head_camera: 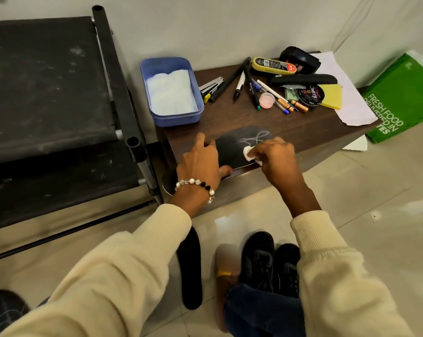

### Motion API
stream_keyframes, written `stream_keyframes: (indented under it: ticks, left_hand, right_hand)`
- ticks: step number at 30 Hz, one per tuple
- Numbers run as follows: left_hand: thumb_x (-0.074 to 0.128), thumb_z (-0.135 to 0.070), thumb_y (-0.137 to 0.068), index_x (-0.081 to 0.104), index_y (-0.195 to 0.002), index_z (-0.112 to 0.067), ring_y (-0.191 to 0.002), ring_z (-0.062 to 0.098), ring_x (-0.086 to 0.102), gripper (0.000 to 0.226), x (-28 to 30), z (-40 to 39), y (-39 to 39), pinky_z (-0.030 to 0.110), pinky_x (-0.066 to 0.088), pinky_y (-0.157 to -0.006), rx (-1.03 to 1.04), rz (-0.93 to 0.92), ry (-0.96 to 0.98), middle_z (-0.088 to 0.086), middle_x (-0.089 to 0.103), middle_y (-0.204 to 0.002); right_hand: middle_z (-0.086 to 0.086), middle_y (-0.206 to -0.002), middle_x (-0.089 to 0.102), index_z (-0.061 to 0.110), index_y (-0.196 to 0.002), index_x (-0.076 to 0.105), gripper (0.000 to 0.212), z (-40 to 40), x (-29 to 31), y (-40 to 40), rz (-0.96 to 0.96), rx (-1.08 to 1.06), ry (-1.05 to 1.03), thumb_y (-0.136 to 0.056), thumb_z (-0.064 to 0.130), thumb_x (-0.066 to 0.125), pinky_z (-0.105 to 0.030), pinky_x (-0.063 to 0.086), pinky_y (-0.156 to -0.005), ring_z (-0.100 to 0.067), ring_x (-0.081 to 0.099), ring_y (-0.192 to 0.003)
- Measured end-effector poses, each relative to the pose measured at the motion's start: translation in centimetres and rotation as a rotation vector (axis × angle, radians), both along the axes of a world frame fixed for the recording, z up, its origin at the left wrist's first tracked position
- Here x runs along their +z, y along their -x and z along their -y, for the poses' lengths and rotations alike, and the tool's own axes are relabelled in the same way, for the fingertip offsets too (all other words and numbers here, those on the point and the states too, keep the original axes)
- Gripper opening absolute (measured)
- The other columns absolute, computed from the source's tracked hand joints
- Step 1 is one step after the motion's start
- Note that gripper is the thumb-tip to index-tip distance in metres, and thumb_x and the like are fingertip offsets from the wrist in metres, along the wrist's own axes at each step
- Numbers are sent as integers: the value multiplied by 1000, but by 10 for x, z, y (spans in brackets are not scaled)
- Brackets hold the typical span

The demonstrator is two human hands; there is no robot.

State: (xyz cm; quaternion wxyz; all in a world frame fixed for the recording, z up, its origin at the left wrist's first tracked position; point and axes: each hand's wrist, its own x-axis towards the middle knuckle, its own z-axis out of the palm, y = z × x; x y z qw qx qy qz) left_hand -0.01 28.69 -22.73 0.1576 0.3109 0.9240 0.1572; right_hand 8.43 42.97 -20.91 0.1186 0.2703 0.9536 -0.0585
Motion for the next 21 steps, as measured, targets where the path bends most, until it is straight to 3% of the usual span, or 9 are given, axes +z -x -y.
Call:
stream_keyframes:
  ticks: [5,11,15,17,21]
  left_hand:
    - [72,-49,-79,51,-132,-16,-109,32,56,66,-2,-1,0,40,51,-82,5,8,-10,4,33,-143]
    - [73,-49,-79,52,-130,-14,-106,32,57,65,-3,-1,1,39,51,-78,9,-1,-17,4,35,-139]
    - [73,-50,-78,52,-130,-15,-109,32,56,66,-1,1,2,40,51,-83,-4,17,-29,3,36,-137]
    - [72,-50,-78,51,-132,-15,-111,31,55,68,-1,1,2,40,51,-86,-10,18,-34,3,36,-138]
    - [73,-49,-79,52,-131,-14,-109,30,56,66,-2,0,2,38,50,-84,-1,14,-44,3,37,-137]
  right_hand:
    - [-8,-129,53,18,-126,58,39,9,-2,2,-50,-83,-26,-89,6,59,-29,38,-99,-24,47,-119]
    - [-7,-115,64,17,-103,72,30,27,-6,-8,-253,68,102,-83,-2,62,-24,38,-94,-24,58,-108]
    - [-7,-130,53,18,-118,64,39,2,-1,-5,-106,-141,33,-83,1,65,-25,35,-101,-22,52,-116]
    - [-8,-130,53,20,-118,64,42,-4,-2,-6,-123,-224,-13,-81,1,68,-25,35,-98,-22,53,-113]
    - [-11,-127,52,17,-121,62,34,15,-1,-4,-129,-193,-46,-90,5,58,-28,40,-94,-25,51,-111]
